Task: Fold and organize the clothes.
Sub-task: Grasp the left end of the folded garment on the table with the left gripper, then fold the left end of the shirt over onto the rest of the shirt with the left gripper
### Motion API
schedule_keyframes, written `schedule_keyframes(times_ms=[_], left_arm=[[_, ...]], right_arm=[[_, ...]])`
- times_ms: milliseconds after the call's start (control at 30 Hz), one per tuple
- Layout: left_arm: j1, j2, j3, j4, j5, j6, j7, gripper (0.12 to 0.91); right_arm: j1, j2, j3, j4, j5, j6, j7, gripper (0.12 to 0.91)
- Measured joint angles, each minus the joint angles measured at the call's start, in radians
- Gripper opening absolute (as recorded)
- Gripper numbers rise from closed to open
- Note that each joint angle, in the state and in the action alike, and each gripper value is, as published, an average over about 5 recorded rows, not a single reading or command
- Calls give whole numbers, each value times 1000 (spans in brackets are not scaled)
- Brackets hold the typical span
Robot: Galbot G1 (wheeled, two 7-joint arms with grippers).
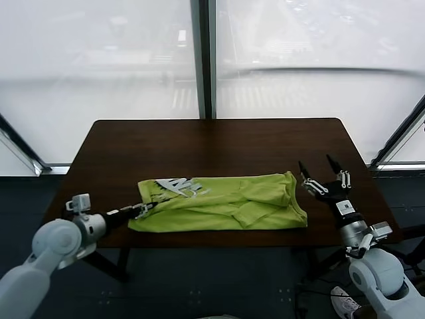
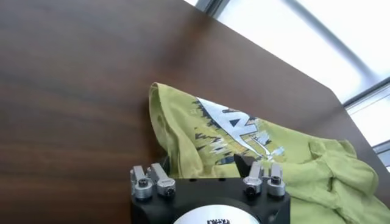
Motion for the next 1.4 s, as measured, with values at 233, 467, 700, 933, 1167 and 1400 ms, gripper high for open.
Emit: schedule_keyframes(times_ms=[233, 467, 700, 933, 1167, 1400], left_arm=[[-3, -11, 11, -9, 26, 5, -3, 541], [0, -19, -2, -28, 68, 10, -25, 187], [11, 7, -47, -42, 146, 13, -27, 184], [46, 72, -132, -10, 187, 10, -11, 184], [124, 142, -279, 3, 153, 8, -9, 184], [178, 132, -372, -81, 79, 7, -72, 184]], right_arm=[[-10, 18, 13, 6, -7, 0, 1, 907], [9, 42, 7, -2, -23, -3, 17, 907], [51, 56, -21, -29, -26, -2, 23, 907], [99, 67, -56, -58, -32, -1, 25, 907], [125, 84, -83, -69, -44, -3, 28, 907], [98, 99, -59, -51, -57, -9, 30, 907]])
